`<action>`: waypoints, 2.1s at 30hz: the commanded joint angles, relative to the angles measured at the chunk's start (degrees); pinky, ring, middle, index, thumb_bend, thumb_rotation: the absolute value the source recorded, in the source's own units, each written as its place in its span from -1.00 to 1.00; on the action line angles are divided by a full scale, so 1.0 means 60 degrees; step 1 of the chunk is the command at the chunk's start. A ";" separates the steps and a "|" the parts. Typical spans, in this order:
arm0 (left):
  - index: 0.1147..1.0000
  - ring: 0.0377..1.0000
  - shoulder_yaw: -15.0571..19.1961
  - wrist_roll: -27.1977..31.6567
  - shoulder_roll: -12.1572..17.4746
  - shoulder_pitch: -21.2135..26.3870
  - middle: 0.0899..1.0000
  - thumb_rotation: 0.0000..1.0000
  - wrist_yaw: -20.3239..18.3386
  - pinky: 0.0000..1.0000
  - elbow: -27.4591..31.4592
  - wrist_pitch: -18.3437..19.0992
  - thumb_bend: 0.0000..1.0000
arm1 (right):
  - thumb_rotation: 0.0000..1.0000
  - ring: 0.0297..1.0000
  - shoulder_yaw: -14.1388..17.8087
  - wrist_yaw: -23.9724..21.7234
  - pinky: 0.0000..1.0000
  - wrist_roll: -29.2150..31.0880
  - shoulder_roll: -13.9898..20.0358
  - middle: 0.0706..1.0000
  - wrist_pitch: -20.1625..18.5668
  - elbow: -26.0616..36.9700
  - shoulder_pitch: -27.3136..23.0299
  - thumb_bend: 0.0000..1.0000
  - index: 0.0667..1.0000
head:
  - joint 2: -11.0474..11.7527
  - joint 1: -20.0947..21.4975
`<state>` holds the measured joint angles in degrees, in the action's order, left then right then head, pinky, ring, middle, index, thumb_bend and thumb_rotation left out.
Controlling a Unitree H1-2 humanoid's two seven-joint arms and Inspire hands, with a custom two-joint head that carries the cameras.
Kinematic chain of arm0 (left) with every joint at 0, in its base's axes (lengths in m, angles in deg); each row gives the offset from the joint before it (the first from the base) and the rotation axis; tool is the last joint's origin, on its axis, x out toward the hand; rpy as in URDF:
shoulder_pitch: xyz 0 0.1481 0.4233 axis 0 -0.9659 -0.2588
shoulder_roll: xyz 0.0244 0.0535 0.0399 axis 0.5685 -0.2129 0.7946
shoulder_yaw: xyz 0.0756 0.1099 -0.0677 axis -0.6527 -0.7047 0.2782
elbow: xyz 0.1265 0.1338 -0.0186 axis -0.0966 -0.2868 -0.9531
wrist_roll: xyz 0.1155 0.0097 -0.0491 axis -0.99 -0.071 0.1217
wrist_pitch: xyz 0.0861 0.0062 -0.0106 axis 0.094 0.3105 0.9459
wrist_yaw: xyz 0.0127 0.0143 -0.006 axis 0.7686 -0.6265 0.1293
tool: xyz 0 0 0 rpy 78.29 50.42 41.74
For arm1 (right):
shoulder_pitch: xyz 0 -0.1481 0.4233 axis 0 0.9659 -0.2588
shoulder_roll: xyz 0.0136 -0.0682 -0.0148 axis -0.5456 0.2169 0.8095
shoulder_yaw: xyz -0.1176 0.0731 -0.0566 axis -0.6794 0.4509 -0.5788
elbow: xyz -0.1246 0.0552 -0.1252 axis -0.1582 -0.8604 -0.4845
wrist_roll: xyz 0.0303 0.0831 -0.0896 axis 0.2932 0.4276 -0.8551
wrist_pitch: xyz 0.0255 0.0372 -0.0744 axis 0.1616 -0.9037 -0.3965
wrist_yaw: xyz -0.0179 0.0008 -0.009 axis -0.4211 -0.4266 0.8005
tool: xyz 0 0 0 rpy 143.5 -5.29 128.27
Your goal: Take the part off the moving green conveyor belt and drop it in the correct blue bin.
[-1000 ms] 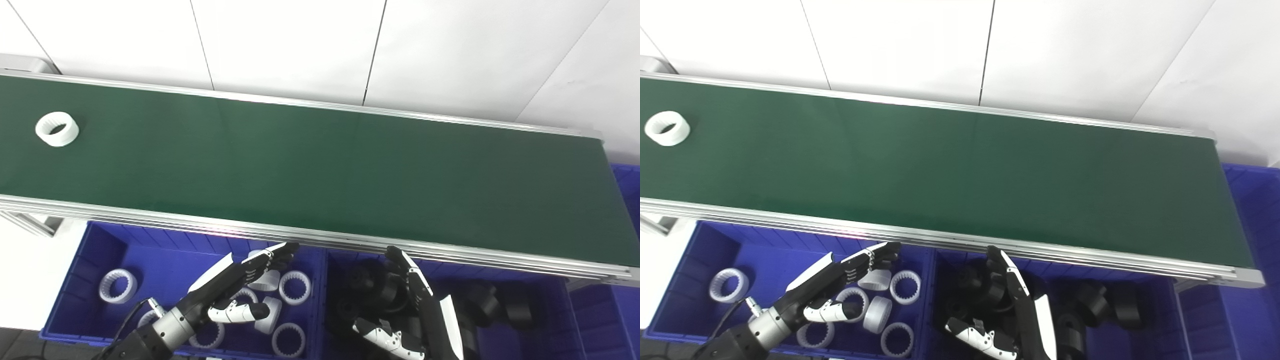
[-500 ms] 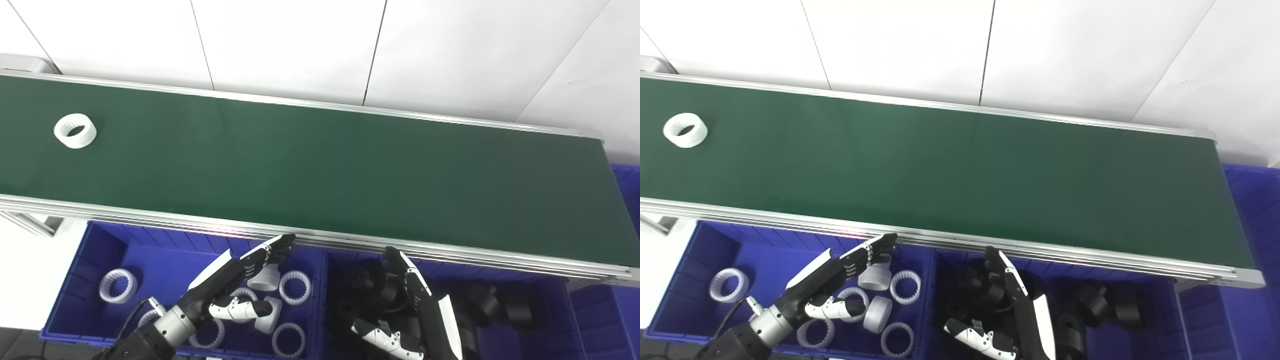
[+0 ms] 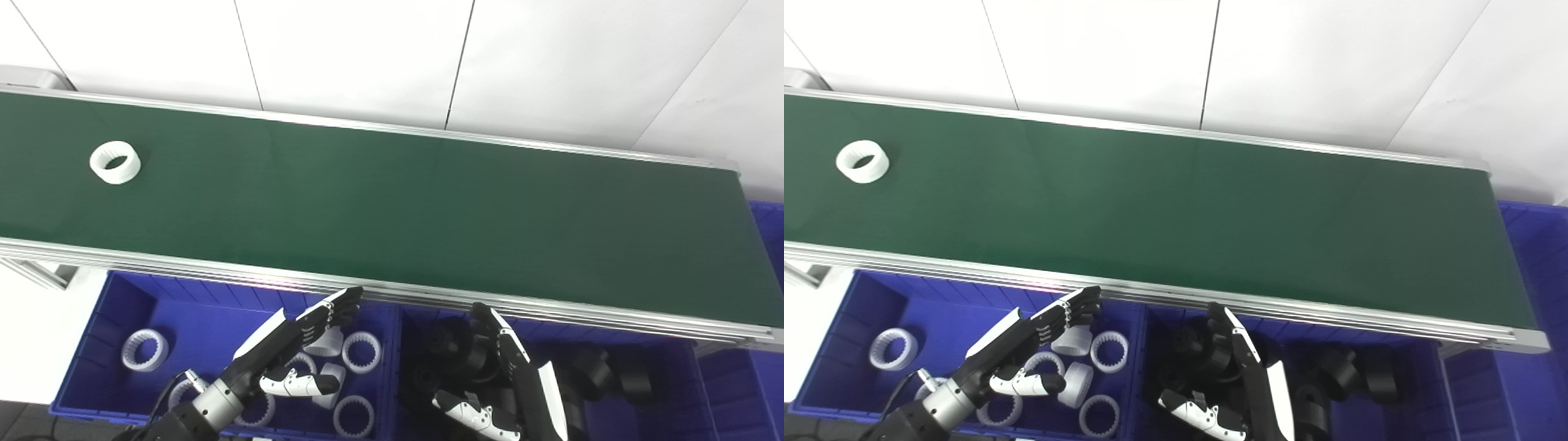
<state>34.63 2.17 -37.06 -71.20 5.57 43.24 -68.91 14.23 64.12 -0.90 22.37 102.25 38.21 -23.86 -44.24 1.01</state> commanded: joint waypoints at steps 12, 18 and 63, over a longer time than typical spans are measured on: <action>0.85 0.82 -0.0265 -0.0562 -0.0462 -0.0137 0.86 0.05 0.0282 0.73 -0.0141 -0.0416 0.66 | -0.13 0.67 0.0043 0.0357 0.38 0.0469 0.0481 0.74 0.1107 -0.0954 -0.0070 0.47 0.75 | 0.1674 -0.1594; 0.80 0.74 -0.0052 -0.0388 -0.0682 -0.0103 0.80 0.01 0.0689 0.60 0.0020 -0.0416 0.65 | -0.18 0.64 -0.0104 0.0566 0.30 0.0465 0.0567 0.73 0.1114 -0.1175 -0.0210 0.44 0.74 | 0.1875 -0.1479; 0.76 0.77 0.1951 -0.4158 -0.0042 0.5477 0.84 -0.13 0.3175 0.67 0.0287 0.3002 0.34 | -0.13 0.50 -0.2218 0.3376 0.24 0.0834 0.1627 0.61 0.1116 -0.2120 -0.1542 0.53 0.63 | 0.2808 -0.1738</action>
<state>46.36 -21.54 -38.23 -41.78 22.41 45.31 -49.65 1.34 83.14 3.62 31.95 105.58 24.78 -32.82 -27.34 -9.40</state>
